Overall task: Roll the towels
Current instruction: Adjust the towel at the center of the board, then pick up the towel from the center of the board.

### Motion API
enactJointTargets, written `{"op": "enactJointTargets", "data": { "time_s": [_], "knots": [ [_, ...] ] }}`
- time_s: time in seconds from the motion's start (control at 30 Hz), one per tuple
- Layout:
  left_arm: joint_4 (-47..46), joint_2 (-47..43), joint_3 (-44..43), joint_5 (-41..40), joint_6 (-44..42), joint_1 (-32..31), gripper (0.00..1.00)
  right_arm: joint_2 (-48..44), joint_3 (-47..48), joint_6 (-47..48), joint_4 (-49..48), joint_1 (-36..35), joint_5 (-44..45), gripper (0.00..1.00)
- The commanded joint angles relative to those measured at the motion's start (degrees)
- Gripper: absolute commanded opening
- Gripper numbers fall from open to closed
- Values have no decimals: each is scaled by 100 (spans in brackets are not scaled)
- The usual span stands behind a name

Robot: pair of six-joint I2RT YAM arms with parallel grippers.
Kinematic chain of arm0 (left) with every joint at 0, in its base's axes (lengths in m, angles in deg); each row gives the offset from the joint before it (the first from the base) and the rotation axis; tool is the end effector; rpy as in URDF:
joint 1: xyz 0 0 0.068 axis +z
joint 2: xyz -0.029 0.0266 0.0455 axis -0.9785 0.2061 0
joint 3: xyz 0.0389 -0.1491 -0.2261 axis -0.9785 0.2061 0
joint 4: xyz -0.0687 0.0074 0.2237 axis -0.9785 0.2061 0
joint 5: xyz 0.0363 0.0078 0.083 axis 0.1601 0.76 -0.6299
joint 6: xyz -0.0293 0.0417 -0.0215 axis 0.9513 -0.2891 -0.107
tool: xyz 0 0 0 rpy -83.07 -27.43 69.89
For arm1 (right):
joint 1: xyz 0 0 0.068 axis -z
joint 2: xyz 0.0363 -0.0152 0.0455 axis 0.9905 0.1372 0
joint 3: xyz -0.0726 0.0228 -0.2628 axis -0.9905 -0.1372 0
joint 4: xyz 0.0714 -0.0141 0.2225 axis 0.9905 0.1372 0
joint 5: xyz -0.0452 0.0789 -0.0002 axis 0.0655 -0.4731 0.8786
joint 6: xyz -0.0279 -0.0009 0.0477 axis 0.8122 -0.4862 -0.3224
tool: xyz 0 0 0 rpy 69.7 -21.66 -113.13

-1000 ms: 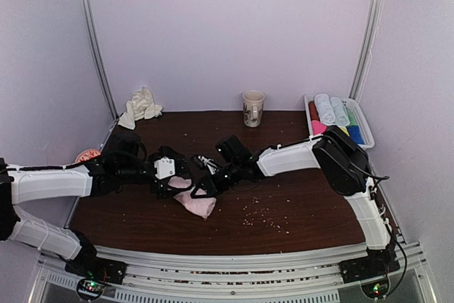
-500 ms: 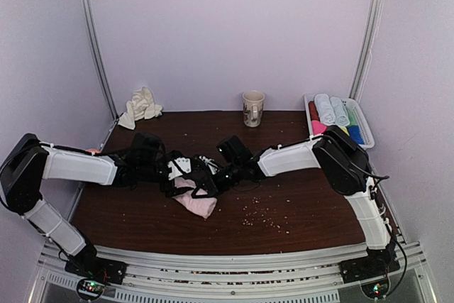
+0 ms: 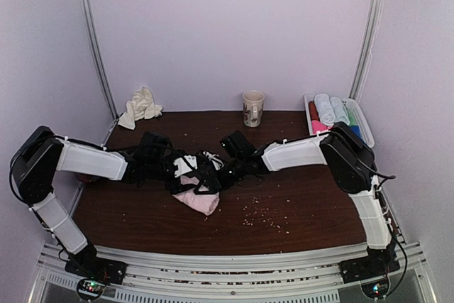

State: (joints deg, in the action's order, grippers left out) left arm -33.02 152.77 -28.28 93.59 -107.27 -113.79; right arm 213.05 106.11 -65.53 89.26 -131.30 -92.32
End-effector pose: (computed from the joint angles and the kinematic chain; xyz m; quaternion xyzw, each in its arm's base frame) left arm 0.2488 -0.1881 0.1846 0.5896 0.6860 -0.0740 0.4198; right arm 0.2860 0.3715 0.1575 -0.3546 0.7900 0.4917 0.0919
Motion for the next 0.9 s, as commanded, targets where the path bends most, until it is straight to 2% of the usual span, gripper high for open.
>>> {"op": "enactJointTargets", "data": {
  "time_s": [0.0,0.03,0.07,0.17,0.4,0.7,0.87],
  "knots": [
    [24,-52,134,-83,-104,34,85,-458,50,271,425,69,334,53],
    [3,-81,166,-57,-107,35,85,-460,69,280,483,90,372,55],
    [-11,-101,180,-51,-114,35,84,-460,76,301,546,96,407,64],
    [-14,-148,196,-2,-122,30,85,-372,99,389,683,103,388,68],
    [-73,-290,285,71,-150,16,84,7,290,604,1152,98,113,66],
    [-175,-280,368,-79,-218,-112,85,610,885,1053,2012,-110,-80,67],
    [-207,-167,359,-180,-218,-139,84,706,876,962,1950,-136,-139,62]
  ]
}}
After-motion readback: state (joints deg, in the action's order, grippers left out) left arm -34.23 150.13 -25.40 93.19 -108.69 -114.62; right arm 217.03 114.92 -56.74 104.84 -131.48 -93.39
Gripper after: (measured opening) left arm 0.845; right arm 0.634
